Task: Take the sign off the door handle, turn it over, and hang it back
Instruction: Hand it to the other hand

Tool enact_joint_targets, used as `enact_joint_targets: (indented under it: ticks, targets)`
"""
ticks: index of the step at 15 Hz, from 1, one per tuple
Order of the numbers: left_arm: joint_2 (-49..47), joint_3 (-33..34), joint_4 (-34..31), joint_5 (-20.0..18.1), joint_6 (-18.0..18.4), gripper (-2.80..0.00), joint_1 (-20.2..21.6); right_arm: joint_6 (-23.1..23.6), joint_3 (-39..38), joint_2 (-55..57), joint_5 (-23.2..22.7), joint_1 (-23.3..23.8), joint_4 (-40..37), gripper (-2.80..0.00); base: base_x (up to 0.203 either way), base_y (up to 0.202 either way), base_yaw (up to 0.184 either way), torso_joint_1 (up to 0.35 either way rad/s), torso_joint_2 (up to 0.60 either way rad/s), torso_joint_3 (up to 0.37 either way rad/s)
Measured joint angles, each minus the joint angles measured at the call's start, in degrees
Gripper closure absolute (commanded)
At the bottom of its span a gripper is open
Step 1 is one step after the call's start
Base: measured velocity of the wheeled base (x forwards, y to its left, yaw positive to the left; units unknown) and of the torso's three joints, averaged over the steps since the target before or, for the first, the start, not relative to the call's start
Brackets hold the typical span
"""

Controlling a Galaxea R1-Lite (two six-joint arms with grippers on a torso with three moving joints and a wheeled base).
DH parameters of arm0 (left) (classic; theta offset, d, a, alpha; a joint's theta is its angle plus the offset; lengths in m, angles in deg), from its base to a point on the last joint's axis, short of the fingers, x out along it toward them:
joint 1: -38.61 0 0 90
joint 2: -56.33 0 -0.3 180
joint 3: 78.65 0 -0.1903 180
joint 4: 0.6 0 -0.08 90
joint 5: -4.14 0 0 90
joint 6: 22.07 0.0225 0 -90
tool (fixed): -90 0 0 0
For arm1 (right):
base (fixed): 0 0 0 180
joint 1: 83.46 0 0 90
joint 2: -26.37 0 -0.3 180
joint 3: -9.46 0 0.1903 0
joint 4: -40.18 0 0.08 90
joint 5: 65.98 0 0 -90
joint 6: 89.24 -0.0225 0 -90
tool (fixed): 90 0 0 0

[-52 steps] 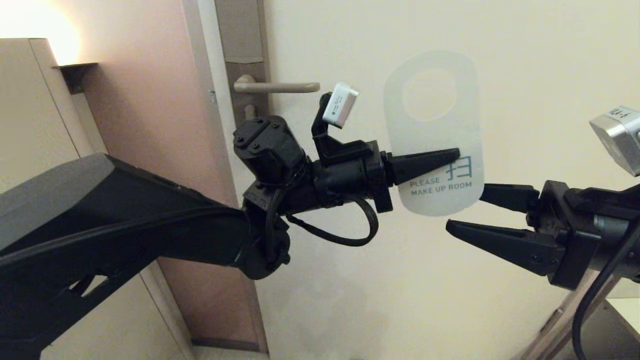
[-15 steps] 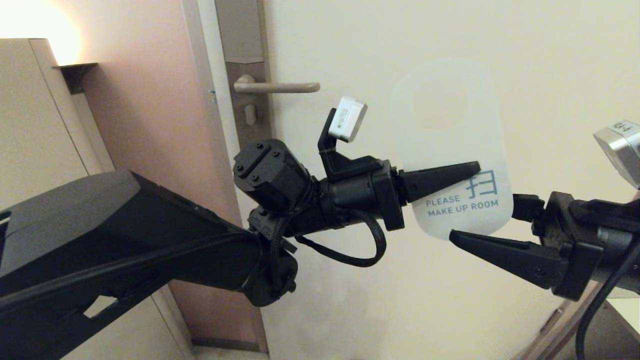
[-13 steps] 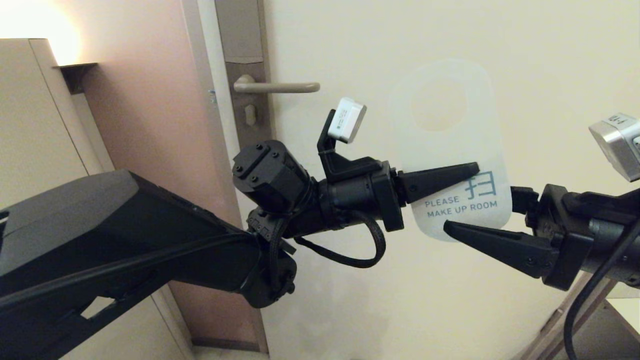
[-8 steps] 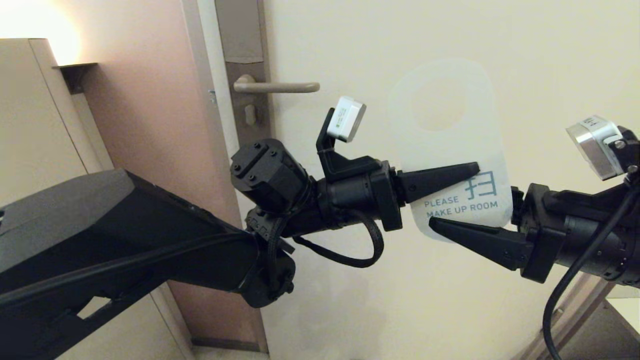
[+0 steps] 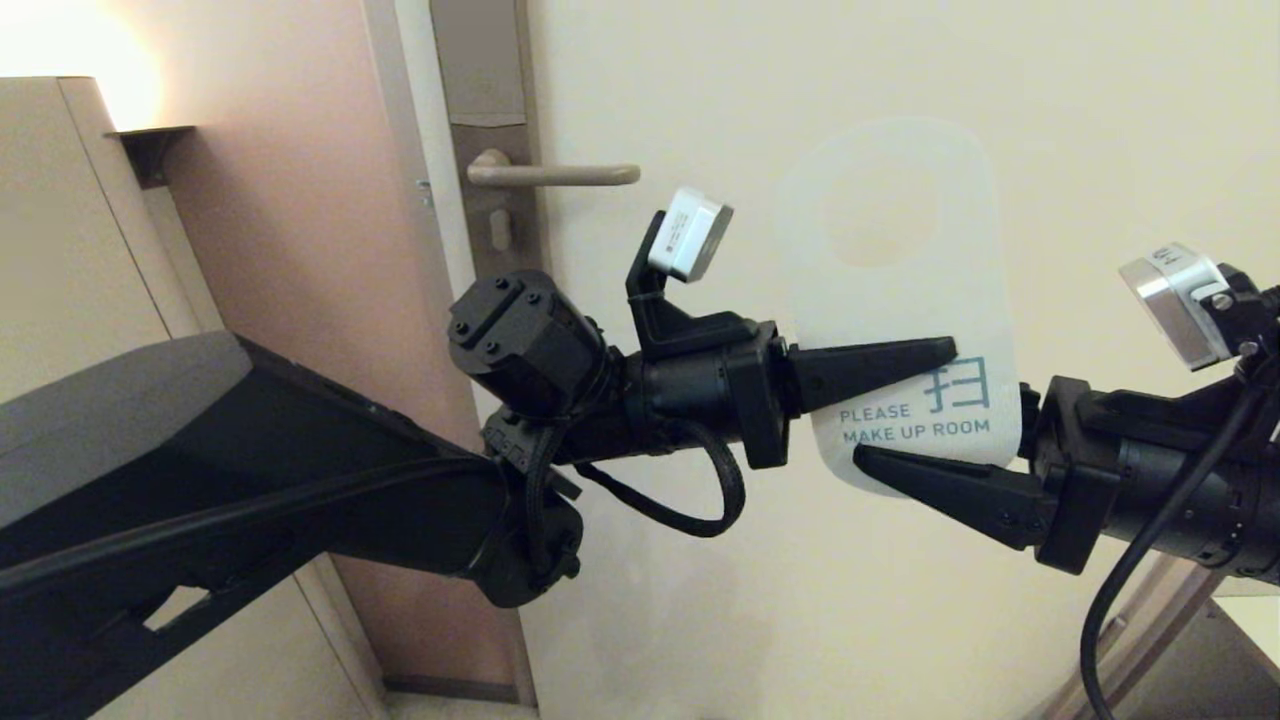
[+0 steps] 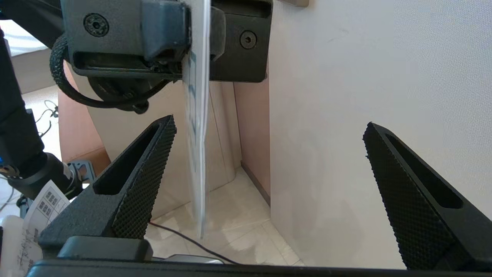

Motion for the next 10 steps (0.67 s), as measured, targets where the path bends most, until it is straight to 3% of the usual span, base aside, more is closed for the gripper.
enact_joint_targets:
  ticks: [10]
  targets:
    - [0.1, 0.3, 0.0, 0.0, 0.3, 0.00, -0.5, 0.0, -0.5, -0.7, -0.1, 0.0, 0.0, -2.80, 0.000, 0.000, 0.000, 0.000, 0.00, 0.000]
